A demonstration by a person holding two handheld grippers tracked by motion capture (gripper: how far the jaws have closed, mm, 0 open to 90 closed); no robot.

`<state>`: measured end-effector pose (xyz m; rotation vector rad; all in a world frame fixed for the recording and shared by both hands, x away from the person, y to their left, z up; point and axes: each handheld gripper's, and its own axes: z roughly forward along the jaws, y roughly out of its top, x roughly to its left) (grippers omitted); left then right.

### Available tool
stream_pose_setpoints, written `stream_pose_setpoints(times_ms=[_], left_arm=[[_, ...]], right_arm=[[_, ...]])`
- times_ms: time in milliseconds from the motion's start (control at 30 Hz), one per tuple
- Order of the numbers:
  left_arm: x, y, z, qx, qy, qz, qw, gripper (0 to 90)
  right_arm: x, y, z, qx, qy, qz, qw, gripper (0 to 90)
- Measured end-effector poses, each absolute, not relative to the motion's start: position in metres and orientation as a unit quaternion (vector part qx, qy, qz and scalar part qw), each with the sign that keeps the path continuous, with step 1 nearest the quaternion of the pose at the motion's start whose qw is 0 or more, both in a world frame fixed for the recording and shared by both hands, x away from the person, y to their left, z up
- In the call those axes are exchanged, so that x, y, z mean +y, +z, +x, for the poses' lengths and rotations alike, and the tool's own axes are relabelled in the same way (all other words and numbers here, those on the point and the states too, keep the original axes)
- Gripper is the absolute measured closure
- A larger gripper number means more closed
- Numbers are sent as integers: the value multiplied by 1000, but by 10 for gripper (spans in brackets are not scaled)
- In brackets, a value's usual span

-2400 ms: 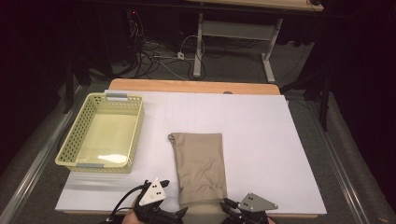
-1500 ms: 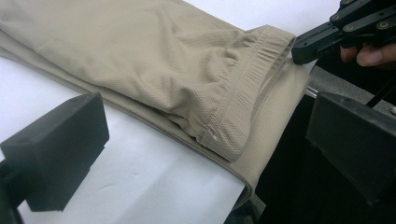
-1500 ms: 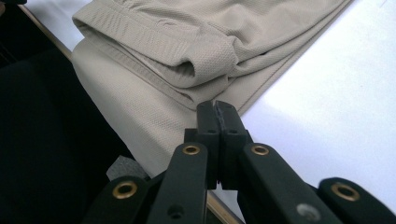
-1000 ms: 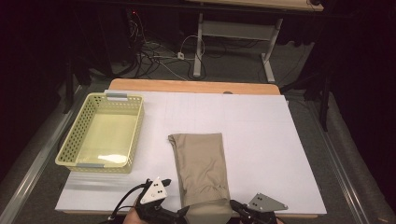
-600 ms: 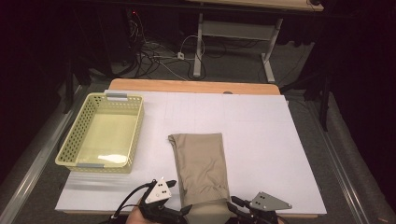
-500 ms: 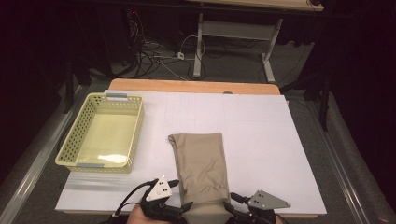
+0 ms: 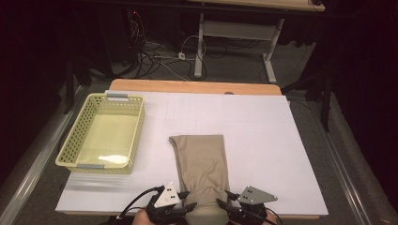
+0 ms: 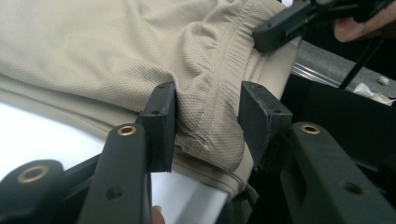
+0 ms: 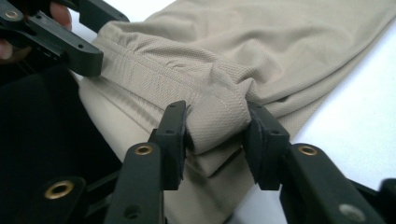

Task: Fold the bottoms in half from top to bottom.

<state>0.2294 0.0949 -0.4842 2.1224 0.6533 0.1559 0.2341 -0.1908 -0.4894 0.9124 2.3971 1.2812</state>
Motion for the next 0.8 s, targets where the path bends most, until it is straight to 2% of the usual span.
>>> stream_pose_setpoints(times_ms=[267,367,433,467,500,600,800], left_arm=[[94,-476,209,239,32,872,427,555],[94,-474,203,223,36,879,420,554],[96,-475,204,225,32,876,425,546],[96,-475,204,225,32,876,425,504],[98,-474,206,235,33,870,431,465],[103,-471,209,244,35,856,454,404],[113,-468,214,270,64,836,473,221]], right_arm=[[-195,-485,212,834,442,302,134,650],[-197,-485,203,837,437,301,134,649],[-197,-485,201,838,434,303,134,624],[-197,-485,201,838,434,303,134,624],[-198,-485,202,833,443,308,125,547],[-199,-482,202,826,456,309,125,404],[-200,-479,203,814,472,310,135,263]])
